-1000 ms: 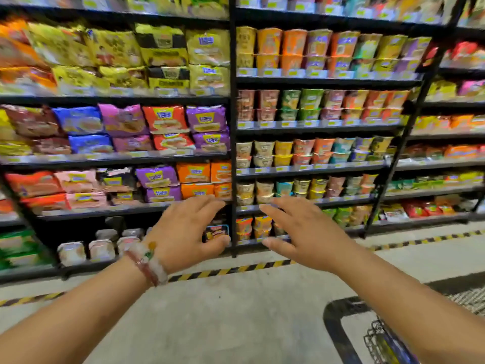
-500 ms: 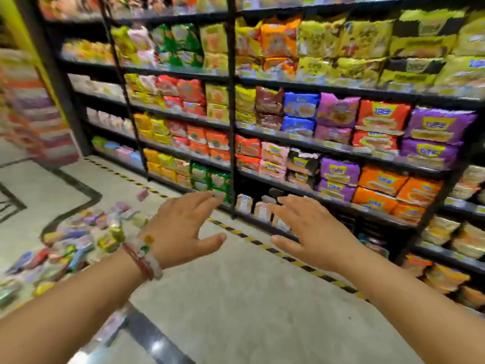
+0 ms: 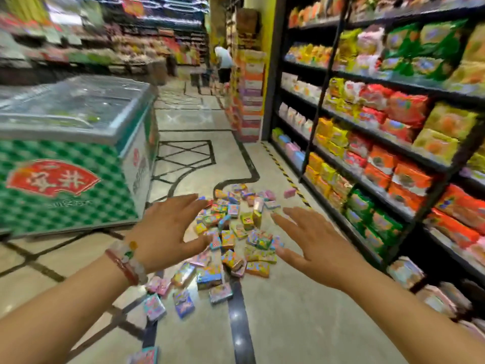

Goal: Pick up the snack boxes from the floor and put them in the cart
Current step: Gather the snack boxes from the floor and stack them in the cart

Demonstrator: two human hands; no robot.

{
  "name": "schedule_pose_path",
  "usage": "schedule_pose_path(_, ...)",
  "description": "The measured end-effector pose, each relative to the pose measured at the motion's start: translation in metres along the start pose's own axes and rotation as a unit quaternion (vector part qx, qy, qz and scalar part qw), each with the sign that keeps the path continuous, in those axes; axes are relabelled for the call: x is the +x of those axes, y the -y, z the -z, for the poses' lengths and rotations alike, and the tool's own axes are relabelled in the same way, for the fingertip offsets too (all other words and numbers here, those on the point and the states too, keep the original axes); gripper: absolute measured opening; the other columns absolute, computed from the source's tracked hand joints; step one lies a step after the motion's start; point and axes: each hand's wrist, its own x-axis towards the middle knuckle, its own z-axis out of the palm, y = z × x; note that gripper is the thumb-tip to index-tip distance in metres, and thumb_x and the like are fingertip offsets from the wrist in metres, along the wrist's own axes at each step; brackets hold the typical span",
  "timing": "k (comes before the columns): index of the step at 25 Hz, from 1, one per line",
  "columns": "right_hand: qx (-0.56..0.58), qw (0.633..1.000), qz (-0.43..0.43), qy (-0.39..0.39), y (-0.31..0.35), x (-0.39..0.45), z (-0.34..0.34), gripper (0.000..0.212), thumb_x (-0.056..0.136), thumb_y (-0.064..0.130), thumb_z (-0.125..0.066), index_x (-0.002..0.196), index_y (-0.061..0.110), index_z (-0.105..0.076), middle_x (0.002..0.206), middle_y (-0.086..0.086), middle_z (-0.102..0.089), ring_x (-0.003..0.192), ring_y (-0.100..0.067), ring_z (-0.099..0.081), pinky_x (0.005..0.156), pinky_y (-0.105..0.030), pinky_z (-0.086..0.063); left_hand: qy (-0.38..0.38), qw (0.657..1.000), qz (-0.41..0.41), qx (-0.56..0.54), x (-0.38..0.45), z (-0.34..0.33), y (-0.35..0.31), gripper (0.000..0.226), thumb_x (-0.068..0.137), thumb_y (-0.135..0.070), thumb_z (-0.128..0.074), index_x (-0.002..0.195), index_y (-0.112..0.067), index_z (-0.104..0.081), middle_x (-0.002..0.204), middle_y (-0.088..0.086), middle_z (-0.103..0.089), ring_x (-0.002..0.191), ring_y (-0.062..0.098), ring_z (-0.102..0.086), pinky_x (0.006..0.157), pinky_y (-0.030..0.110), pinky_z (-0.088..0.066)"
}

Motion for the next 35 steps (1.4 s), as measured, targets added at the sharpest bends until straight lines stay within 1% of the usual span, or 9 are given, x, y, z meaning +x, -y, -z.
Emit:
schedule_pose_path(3, 0.001, 0.998, 0.065, -0.027, 0.005, 0.064, -0.032, 0.068, 0.096, 0.062, -0.012, 0.13, 0.02, -0.054, 0.124, -0.011, -0.062, 0.11, -0.031, -0.062, 0.09, -0.047, -0.048, -0.006, 0.996, 0.077, 0.035, -0.004, -0.01, 0.04, 0.072, 0.076, -0.063, -0.04, 0.123, -0.013, -0.06, 0.122, 0.012, -0.063, 0.104, 0.031, -0.064, 0.082, 0.047, -0.051)
schedule_pose_path(6, 0.023, 0.991, 0.126, -0.03, 0.023, 0.12, -0.064, 0.067, 0.097, 0.061, -0.013, 0.128, 0.019, -0.055, 0.122, -0.011, -0.062, 0.11, -0.031, -0.06, 0.088, -0.048, -0.049, -0.001, 0.985, 0.174, 0.0, -0.02, -0.018, 0.073, 0.086, 0.071, -0.07, -0.028, 0.136, -0.018, -0.048, 0.14, 0.006, -0.048, 0.126, 0.027, -0.048, 0.101, 0.044, -0.037)
schedule_pose_path(10, 0.062, 0.981, 0.184, -0.013, 0.07, 0.187, -0.11, 0.07, 0.097, 0.061, -0.014, 0.13, 0.016, -0.057, 0.124, -0.013, -0.061, 0.116, -0.025, -0.044, 0.094, -0.043, -0.046, -0.004, 0.969, 0.242, 0.042, -0.058, -0.034, 0.129, 0.08, 0.074, -0.066, -0.032, 0.13, -0.014, -0.055, 0.131, 0.01, -0.057, 0.117, 0.03, -0.057, 0.092, 0.046, -0.045)
schedule_pose_path(13, 0.076, 0.977, 0.197, 0.039, 0.113, 0.236, -0.139, 0.076, 0.095, 0.064, -0.012, 0.133, 0.015, -0.055, 0.13, -0.016, -0.058, 0.118, -0.035, -0.054, 0.098, -0.047, -0.041, 0.042, 0.949, 0.311, 0.01, -0.078, -0.043, 0.184, 0.095, 0.065, -0.073, -0.015, 0.145, -0.025, -0.033, 0.151, 0.001, -0.033, 0.138, 0.021, -0.032, 0.108, 0.037, -0.027)
schedule_pose_path(16, 0.111, 0.972, 0.188, 0.087, 0.159, 0.284, -0.168, 0.081, 0.089, 0.071, -0.008, 0.142, 0.021, -0.043, 0.143, -0.013, -0.046, 0.131, -0.035, -0.043, 0.107, -0.044, -0.031, 0.04, 0.948, 0.315, 0.015, -0.091, -0.054, 0.253, 0.092, 0.069, -0.073, -0.018, 0.144, -0.023, -0.036, 0.15, 0.004, -0.036, 0.136, 0.025, -0.035, 0.108, 0.04, -0.028)
schedule_pose_path(24, 0.151, 0.973, 0.163, 0.066, 0.245, 0.379, -0.248, 0.071, 0.098, 0.059, -0.015, 0.134, 0.011, -0.052, 0.131, -0.018, -0.056, 0.123, -0.027, -0.04, 0.097, -0.052, -0.035, 0.077, 0.95, 0.296, 0.055, -0.09, -0.104, 0.401, 0.068, 0.076, -0.058, -0.041, 0.122, -0.012, -0.06, 0.122, 0.012, -0.062, 0.105, 0.032, -0.062, 0.085, 0.047, -0.05)
schedule_pose_path(29, 0.203, 0.964, 0.111, 0.128, 0.256, 0.418, -0.393, 0.065, 0.092, 0.056, -0.028, 0.142, 0.017, -0.044, 0.143, -0.009, -0.047, 0.132, -0.029, -0.041, 0.106, -0.042, -0.032, 0.082, 0.951, 0.296, 0.045, -0.093, -0.236, 0.457, 0.063, 0.075, -0.056, -0.043, 0.117, -0.013, -0.063, 0.116, 0.011, -0.066, 0.099, 0.031, -0.066, 0.08, 0.046, -0.052)
schedule_pose_path(32, 0.204, 0.961, 0.101, 0.158, 0.263, 0.416, -0.535, 0.067, 0.091, 0.056, -0.029, 0.138, 0.013, -0.048, 0.138, -0.013, -0.052, 0.126, -0.033, -0.049, 0.104, -0.045, -0.036, 0.085, 0.952, 0.294, 0.029, -0.112, -0.378, 0.481, 0.057, 0.07, -0.052, -0.059, 0.114, -0.016, -0.063, 0.111, 0.009, -0.068, 0.095, 0.029, -0.068, 0.077, 0.044, -0.054)
schedule_pose_path(35, 0.235, 0.931, 0.086, 0.268, 0.262, 0.396, -0.696, 0.07, 0.09, 0.059, -0.031, 0.144, 0.017, -0.038, 0.147, -0.007, -0.042, 0.135, -0.025, -0.038, 0.108, -0.034, -0.029, 0.109, 0.954, 0.278, -0.008, -0.141, -0.554, 0.494, 0.054, 0.069, -0.044, -0.06, 0.113, -0.012, -0.064, 0.111, 0.011, -0.067, 0.095, 0.03, -0.067, 0.078, 0.045, -0.054)
